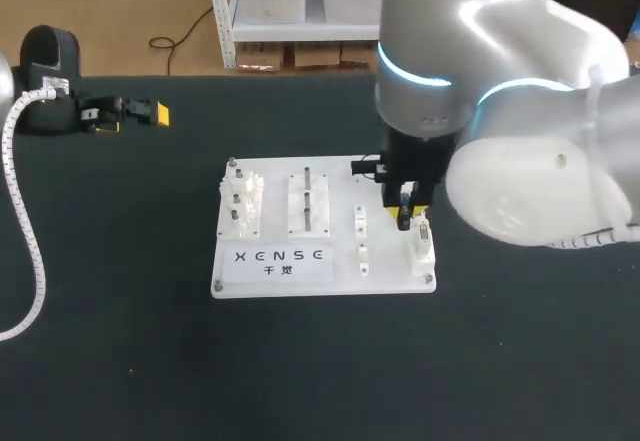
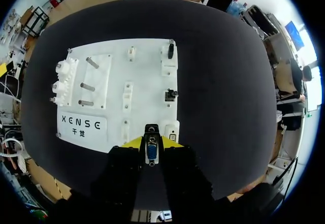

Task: Insert the USB connector, Ethernet cable, and multi-pin plug into their matching sockets one by one.

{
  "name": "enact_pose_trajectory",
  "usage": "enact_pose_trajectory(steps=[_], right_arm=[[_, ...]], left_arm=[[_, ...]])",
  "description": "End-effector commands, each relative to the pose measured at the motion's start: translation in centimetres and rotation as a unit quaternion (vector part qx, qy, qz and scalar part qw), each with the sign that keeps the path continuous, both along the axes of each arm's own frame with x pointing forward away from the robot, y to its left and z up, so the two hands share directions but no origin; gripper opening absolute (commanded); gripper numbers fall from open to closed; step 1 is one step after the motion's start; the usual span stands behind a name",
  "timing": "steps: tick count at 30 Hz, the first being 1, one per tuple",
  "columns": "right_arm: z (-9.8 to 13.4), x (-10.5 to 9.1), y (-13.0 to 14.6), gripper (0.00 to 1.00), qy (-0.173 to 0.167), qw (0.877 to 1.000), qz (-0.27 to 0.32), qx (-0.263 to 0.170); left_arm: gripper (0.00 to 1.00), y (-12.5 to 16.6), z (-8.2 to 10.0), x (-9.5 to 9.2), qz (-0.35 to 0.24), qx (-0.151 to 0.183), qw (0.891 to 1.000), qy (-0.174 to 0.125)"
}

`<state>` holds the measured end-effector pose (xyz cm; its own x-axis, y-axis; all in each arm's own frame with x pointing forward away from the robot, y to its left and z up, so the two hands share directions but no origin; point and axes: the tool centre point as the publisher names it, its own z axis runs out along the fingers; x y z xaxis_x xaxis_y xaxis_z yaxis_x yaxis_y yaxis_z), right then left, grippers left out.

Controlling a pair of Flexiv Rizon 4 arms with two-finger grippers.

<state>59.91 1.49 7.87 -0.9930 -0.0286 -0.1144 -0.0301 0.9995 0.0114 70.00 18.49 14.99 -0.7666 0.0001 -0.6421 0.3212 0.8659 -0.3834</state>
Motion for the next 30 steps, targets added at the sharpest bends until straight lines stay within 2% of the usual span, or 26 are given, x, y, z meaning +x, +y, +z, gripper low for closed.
enact_pose_trajectory(steps=[1,14,30], right_arm=[[0.2,-0.7,-1.0,0.0,-0.006,1.0,-0.001,0.003],[0.0,-1.1,-2.7,0.0,-0.002,1.0,-0.01,-0.003],[-1.2,-1.6,-3.1,0.0,0.011,1.0,-0.018,-0.01]], left_arm=[[1.0,0.0,0.0,0.0,0.0,0.0,1.0,0.0],[1.0,0.0,0.0,0.0,0.0,0.0,1.0,0.0],[1.0,0.0,0.0,0.0,0.0,0.0,1.0,0.0]])
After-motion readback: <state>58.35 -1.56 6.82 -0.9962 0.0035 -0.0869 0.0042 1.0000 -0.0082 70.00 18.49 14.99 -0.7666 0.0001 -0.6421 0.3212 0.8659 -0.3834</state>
